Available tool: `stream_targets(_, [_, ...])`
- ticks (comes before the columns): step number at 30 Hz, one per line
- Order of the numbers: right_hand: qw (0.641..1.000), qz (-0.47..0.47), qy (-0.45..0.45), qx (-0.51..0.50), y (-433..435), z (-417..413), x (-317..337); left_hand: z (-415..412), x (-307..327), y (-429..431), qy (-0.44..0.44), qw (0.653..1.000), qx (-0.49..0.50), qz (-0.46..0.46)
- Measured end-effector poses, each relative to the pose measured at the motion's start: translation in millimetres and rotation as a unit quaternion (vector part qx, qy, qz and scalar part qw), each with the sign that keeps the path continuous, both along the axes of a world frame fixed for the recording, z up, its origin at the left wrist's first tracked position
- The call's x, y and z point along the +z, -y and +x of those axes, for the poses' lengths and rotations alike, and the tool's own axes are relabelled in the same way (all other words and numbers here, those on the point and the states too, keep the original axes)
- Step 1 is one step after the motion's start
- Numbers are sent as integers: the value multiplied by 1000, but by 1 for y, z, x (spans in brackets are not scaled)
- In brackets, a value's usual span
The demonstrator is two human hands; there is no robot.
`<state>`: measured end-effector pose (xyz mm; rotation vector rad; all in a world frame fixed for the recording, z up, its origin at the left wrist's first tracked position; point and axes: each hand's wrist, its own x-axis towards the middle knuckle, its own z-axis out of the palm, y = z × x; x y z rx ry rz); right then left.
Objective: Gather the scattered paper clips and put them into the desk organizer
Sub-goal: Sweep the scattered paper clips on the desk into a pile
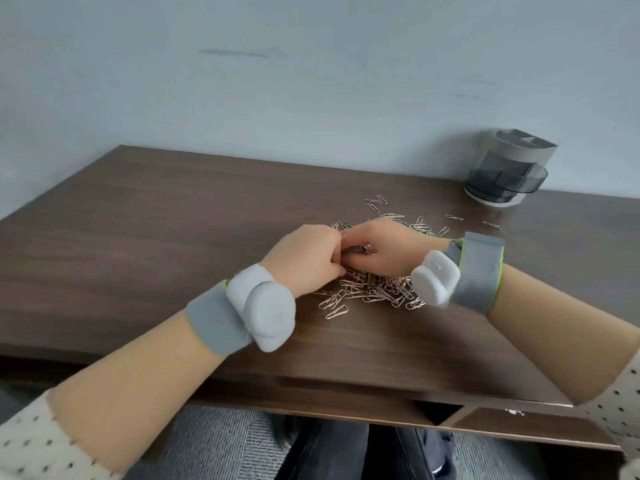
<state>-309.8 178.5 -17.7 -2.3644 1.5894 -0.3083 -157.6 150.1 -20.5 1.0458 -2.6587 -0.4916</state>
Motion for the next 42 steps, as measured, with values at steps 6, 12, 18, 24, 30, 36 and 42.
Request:
stream_targets(6, [949,-68,194,-238,4,-57,10,-50,14,23,-71,997,-15,-35])
stream_targets(12, [897,30,-93,-431,6,-97,-3,-118,9,74,89,995,-28,-30])
stream_targets(18, [873,67,-100,-473,-3,-104,-15,-136,-13,65,141,989,-37,-13])
stream_targets(24, [944,56,-44,-321,-14,-96,-19,-124,-13,35,122,981,-151,-6])
stream_targets(30, [966,46,103,-232,-41,-73,-18,-83,-4,19,30,982,-178,-55])
stream_targets(36, [923,-51,-19,-382,-71,-91,17,-12,5,27,133,986,49,-86])
stream_targets(42, [902,98,-17,-421,-80,-66,18,-2,2,9,153,987,38,-15])
